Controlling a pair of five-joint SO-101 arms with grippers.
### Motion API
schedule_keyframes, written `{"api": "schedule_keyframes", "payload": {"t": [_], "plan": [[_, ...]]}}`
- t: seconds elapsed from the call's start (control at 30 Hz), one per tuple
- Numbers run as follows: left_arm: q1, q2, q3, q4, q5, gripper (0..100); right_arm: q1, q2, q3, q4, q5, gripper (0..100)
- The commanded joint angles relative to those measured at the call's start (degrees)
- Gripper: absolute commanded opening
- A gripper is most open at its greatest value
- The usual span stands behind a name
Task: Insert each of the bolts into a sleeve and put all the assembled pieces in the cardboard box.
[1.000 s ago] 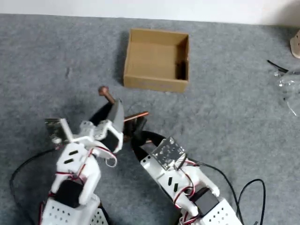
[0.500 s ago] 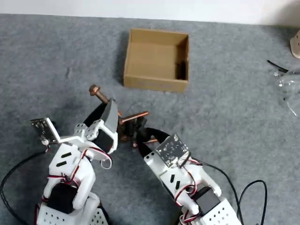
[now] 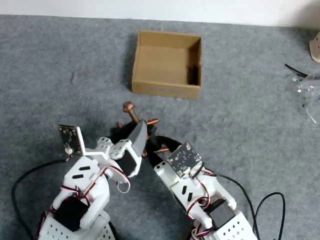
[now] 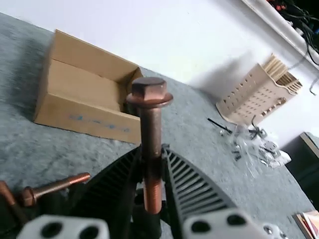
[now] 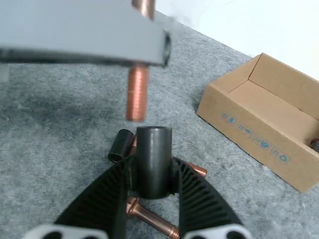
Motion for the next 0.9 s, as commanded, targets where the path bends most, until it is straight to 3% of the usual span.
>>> {"api": "schedule_keyframes", "payload": {"t": [0.0,0.23,0.5,0.87], "plan": [[1.19,-0.92,-2.95,0.18,-0.44,0,0.75,-1.27,5.14,-2.33,0.70,0.5],[0.84,-0.84,-0.48,-0.09,-0.26,0,0.75,-1.36,5.14,-2.33,0.70,0.5],[-0.40,-0.84,4.53,-7.74,-0.18,0,0.75,-1.36,5.14,-2.33,0.70,0.5],[-0.57,-0.84,4.44,-8.62,1.32,1,0.48,-1.36,5.14,-2.33,0.70,0.5]]}}
